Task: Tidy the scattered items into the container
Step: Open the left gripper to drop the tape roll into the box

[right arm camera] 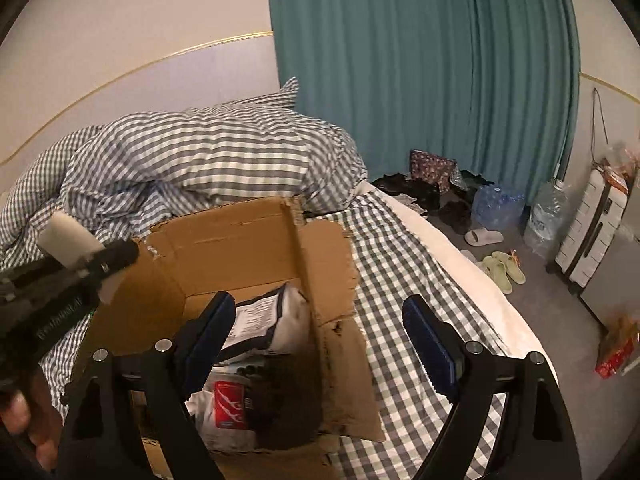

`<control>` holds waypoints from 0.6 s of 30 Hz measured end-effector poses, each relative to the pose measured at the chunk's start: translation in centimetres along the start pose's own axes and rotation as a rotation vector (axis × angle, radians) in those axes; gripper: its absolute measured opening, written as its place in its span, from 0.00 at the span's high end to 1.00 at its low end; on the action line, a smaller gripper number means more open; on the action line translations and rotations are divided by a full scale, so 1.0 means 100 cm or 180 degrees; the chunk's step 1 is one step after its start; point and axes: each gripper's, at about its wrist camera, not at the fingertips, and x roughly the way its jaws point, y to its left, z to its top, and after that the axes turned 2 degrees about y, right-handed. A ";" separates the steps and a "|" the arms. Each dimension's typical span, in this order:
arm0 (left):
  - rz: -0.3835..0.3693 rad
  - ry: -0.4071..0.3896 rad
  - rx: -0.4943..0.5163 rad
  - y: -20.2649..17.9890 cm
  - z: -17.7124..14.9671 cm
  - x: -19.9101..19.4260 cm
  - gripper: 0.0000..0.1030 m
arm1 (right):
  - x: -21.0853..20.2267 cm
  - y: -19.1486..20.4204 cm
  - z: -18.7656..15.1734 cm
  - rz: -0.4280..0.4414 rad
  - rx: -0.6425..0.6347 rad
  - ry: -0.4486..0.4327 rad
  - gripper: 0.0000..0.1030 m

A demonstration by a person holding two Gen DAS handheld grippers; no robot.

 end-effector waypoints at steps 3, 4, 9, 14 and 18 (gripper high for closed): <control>0.0012 0.0072 0.0022 -0.003 -0.002 0.006 0.86 | -0.003 -0.003 0.000 -0.0025 0.0008 -0.0013 0.17; 0.0004 0.0090 0.0017 -0.003 -0.002 0.006 0.82 | -0.004 -0.003 0.000 -0.0030 0.0015 -0.0020 0.17; -0.0045 -0.0016 -0.0036 0.002 -0.001 -0.005 0.15 | -0.007 -0.001 0.004 -0.0028 0.0017 -0.0052 0.17; 0.0028 -0.0053 -0.0067 0.012 0.004 -0.014 0.06 | -0.013 0.008 0.008 -0.0015 -0.0016 -0.0095 0.17; 0.0015 0.0005 -0.0124 0.026 0.006 -0.019 0.00 | -0.020 0.017 0.012 -0.0031 -0.0033 -0.0149 0.17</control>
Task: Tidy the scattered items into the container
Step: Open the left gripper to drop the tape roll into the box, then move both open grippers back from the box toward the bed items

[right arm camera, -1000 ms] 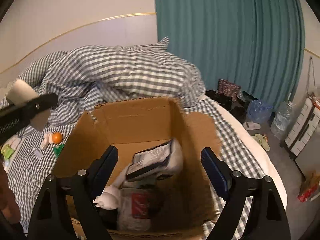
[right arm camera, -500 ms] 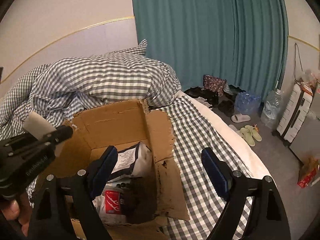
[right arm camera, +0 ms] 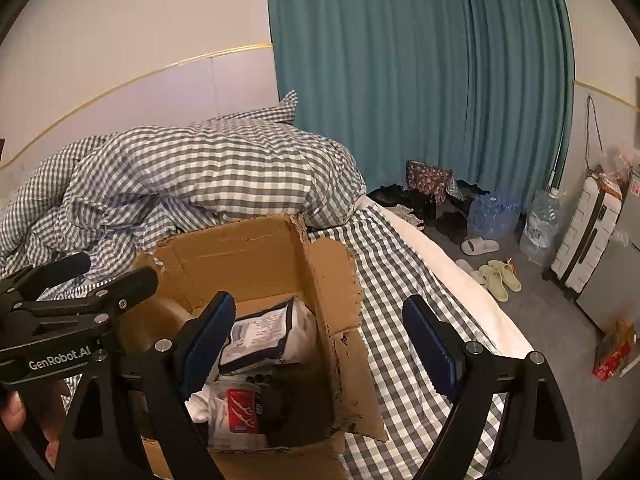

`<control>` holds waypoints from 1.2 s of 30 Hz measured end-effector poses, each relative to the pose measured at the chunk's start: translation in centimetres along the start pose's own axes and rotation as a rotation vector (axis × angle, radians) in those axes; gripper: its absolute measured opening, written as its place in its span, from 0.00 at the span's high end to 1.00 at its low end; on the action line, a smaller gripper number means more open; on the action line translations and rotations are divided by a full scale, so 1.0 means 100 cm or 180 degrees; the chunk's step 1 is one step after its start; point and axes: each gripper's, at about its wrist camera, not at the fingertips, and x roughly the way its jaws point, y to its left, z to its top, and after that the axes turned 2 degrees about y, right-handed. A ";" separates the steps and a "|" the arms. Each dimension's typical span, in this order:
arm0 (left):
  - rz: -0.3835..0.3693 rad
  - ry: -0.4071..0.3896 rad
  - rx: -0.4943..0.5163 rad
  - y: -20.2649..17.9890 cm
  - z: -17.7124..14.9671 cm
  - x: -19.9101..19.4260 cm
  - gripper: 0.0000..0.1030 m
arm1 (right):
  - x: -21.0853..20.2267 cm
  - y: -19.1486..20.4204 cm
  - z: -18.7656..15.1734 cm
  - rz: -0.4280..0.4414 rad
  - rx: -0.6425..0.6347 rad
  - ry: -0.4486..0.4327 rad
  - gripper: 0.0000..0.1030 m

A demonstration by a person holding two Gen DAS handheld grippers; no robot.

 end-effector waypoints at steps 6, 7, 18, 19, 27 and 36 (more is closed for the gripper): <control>-0.0055 0.0007 0.0018 0.010 0.004 -0.011 0.00 | -0.015 0.012 0.008 -0.0013 -0.0033 -0.0096 0.17; -0.0048 -0.0015 0.0004 0.012 0.004 -0.014 0.00 | -0.017 0.015 0.009 -0.0013 -0.0050 -0.0118 0.16; 0.0401 -0.0105 -0.0198 0.087 -0.007 -0.053 0.00 | -0.031 0.072 0.018 0.0106 -0.0202 -0.0189 0.11; 0.0445 -0.0115 -0.0241 0.098 -0.009 -0.058 0.00 | -0.032 0.082 0.019 0.0133 -0.0228 -0.0201 0.10; 0.0864 -0.0244 -0.0685 0.211 -0.031 -0.102 0.00 | -0.039 0.166 0.022 0.0399 -0.0419 -0.0382 0.00; 0.1316 -0.0352 -0.1085 0.316 -0.063 -0.153 0.00 | -0.033 0.257 0.019 0.0761 -0.0613 -0.0369 0.00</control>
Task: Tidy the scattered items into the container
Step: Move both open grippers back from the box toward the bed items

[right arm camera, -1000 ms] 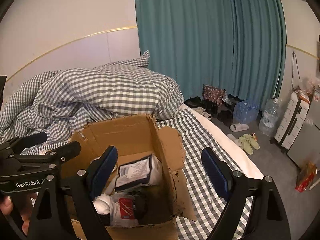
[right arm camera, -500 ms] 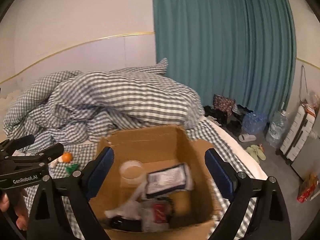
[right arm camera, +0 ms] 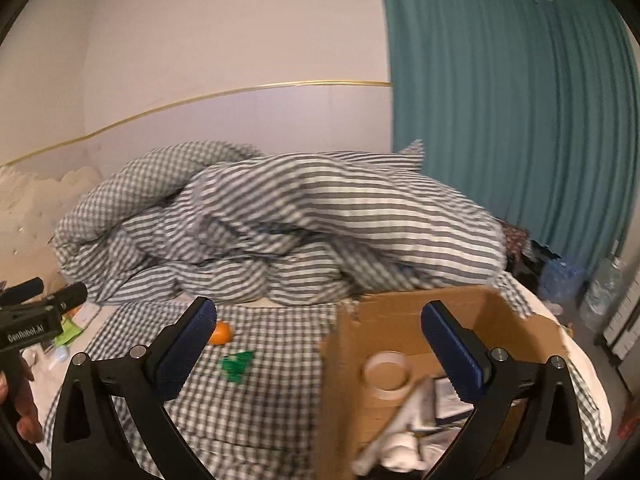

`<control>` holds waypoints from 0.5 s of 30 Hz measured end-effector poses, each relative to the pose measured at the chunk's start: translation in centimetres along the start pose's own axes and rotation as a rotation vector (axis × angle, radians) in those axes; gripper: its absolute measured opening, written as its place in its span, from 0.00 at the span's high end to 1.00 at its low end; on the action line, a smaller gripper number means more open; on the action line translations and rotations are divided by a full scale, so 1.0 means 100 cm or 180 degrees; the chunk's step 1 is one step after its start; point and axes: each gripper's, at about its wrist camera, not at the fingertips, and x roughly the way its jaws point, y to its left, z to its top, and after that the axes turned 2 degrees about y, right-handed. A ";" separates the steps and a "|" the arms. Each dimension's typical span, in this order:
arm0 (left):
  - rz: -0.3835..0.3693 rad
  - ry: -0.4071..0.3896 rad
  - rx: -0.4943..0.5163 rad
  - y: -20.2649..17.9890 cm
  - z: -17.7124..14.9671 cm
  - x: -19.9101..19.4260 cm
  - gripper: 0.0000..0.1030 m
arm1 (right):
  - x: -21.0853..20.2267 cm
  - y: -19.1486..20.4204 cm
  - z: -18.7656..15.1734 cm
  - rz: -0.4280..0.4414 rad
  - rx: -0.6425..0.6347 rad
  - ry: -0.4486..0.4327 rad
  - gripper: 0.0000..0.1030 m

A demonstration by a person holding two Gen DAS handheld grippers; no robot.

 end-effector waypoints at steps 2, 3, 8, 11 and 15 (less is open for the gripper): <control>0.0096 0.0001 -0.0059 0.022 0.001 0.000 0.00 | 0.005 0.018 0.000 0.0065 -0.0070 0.0030 0.00; 0.0132 -0.0003 -0.0081 0.031 0.001 -0.001 0.00 | 0.008 0.026 0.001 0.0088 -0.0096 0.0036 0.00; 0.0292 -0.0042 -0.0150 0.073 -0.001 -0.009 0.00 | 0.019 0.060 0.008 0.0239 -0.0175 0.0050 0.00; 0.0390 -0.0066 -0.0174 0.094 -0.004 -0.015 0.00 | 0.026 0.083 0.012 0.0340 -0.0235 0.0067 0.00; 0.0436 -0.0033 -0.0187 0.111 -0.008 -0.010 0.00 | 0.031 0.112 0.010 0.0400 -0.0391 0.0083 0.00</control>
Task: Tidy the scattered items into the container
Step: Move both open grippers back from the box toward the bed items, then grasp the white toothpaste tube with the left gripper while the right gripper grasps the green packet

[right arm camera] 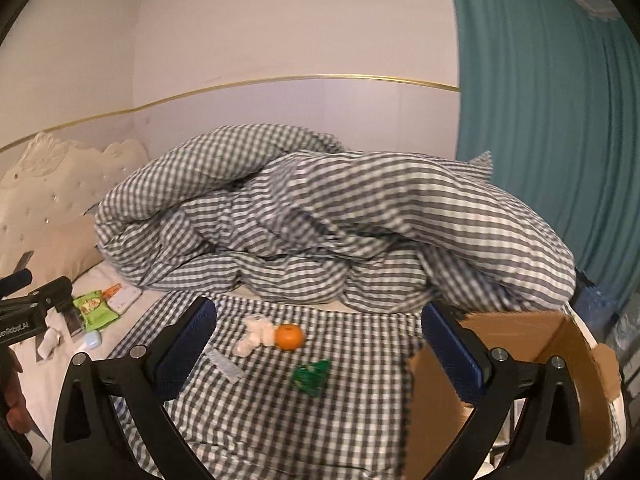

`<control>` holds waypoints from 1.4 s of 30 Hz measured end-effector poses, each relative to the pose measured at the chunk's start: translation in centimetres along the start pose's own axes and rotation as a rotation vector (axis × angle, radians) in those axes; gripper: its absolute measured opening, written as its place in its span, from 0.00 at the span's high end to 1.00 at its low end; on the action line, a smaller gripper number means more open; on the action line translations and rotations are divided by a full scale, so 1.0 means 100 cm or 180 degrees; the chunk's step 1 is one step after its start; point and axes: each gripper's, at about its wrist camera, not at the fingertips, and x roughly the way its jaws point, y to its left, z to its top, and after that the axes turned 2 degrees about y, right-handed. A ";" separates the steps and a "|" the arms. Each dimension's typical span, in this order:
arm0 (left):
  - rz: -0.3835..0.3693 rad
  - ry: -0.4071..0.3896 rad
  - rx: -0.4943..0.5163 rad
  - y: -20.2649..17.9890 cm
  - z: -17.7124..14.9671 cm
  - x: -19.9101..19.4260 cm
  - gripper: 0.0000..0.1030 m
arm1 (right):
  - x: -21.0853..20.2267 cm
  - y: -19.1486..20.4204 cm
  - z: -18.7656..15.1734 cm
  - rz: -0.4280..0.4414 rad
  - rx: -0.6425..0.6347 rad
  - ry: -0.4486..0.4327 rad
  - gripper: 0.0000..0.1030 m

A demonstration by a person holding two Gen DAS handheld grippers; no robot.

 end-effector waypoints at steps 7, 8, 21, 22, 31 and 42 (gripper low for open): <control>-0.0020 0.0197 0.0006 -0.001 -0.011 0.037 0.00 | 0.029 0.020 -0.010 0.0090 -0.0120 0.0211 0.00; -0.0018 0.0234 0.0023 -0.003 -0.013 0.044 0.00 | 0.036 0.022 -0.012 0.0071 -0.0135 0.0244 0.00; -0.0007 0.0710 0.0182 -0.029 -0.041 0.150 0.00 | 0.144 0.007 -0.064 0.0041 -0.0064 0.0876 0.00; -0.0007 0.0743 0.0195 -0.032 -0.044 0.158 0.00 | 0.152 0.004 -0.067 0.0041 -0.0046 0.0912 0.00; 0.0055 0.1047 0.0213 -0.056 -0.066 0.226 0.00 | 0.197 -0.007 -0.086 0.0063 -0.0009 0.1121 0.00; 0.0061 0.1315 0.0206 -0.090 -0.093 0.285 0.00 | 0.220 -0.020 -0.107 0.0103 0.0100 0.1275 0.00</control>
